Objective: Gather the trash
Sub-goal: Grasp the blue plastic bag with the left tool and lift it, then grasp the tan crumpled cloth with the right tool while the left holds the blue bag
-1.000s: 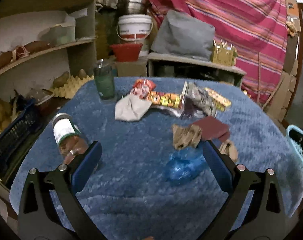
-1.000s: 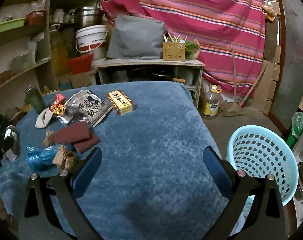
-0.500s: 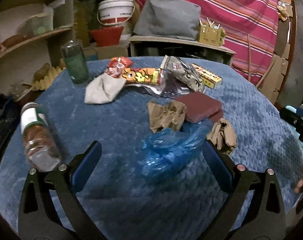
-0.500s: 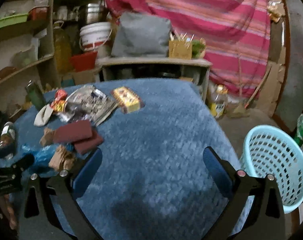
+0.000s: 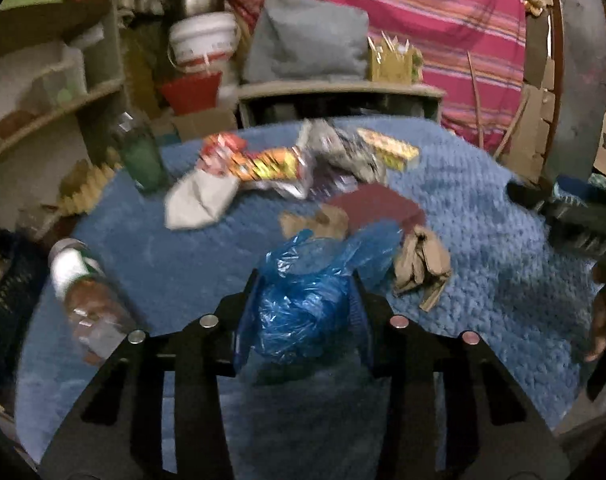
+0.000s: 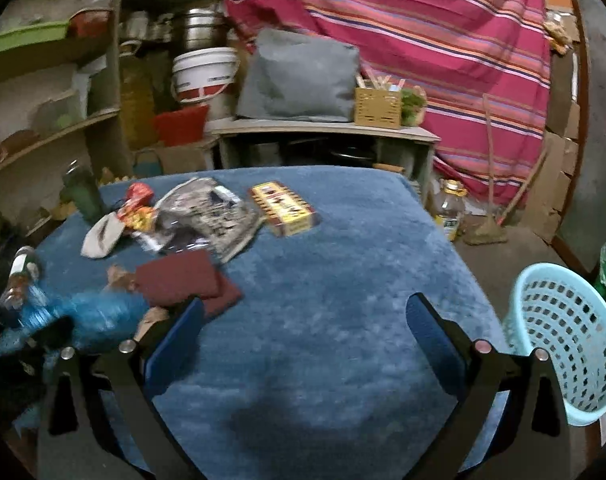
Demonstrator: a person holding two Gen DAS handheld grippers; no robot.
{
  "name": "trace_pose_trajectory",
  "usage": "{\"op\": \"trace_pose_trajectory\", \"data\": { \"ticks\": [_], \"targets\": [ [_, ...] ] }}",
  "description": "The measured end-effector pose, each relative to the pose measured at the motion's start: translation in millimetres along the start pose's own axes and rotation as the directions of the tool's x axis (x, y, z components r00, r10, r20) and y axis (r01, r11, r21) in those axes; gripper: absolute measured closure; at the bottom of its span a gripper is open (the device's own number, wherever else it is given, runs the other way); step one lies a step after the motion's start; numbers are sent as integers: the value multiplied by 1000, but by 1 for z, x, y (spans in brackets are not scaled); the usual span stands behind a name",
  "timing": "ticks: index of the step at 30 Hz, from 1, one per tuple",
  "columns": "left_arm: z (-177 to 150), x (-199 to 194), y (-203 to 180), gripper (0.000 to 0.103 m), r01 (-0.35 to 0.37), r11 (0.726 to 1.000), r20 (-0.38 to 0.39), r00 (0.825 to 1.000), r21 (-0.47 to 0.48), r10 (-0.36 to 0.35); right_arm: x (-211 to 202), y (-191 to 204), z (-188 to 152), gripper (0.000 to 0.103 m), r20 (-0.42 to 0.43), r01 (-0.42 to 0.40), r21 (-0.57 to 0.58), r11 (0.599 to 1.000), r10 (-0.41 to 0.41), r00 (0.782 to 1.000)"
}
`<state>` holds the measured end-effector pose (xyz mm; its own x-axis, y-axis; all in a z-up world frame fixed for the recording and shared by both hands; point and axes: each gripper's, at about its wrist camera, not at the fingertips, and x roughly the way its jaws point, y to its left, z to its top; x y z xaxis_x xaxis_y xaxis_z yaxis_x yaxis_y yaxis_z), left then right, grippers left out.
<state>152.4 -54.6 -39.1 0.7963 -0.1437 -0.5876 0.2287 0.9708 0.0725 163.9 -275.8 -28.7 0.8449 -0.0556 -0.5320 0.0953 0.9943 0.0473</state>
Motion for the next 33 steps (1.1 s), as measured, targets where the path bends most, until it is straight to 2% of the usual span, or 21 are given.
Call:
{"op": "trace_pose_trajectory", "data": {
  "ticks": [3, 7, 17, 19, 21, 25, 26, 27, 33],
  "targets": [
    [4, -23, 19, 63, -24, 999, 63, 998, -29, 26, 0, 23, -3, 4, 2, -13, -57, 998, 13, 1000],
    [8, -36, 49, 63, -74, 994, 96, 992, -81, 81, 5, 42, -8, 4, -28, -43, -91, 995, 41, 999],
    [5, -35, 107, 63, -145, 962, 65, 984, -230, 164, 29, 76, -18, 6, -133, -92, -92, 991, 80, 988],
    [4, -35, 114, 63, -159, 957, 62, 982, -244, 179, 34, 83, -20, 12, -153, -101, -102, 990, 84, 985],
    [4, -34, 116, 63, -170, 953, 59, 980, -251, 191, 39, 89, -21, 25, -182, -126, -104, 987, 106, 978],
    [2, -35, 120, 63, -183, 949, 58, 977, -258, 204, 48, 103, -27, 40, -228, -142, -138, 980, 108, 968],
    [3, -36, 121, 63, -185, 948, 60, 977, -259, 207, 50, 106, -29, 52, -238, -145, -152, 978, 106, 965],
    [3, -36, 121, 63, -188, 947, 62, 976, -261, 210, 52, 107, -29, 57, -248, -153, -155, 976, 111, 962],
    [3, -37, 121, 63, -197, 946, 65, 973, -257, 220, 44, 98, -25, 58, -222, -171, -131, 977, 139, 965]
  ]
}}
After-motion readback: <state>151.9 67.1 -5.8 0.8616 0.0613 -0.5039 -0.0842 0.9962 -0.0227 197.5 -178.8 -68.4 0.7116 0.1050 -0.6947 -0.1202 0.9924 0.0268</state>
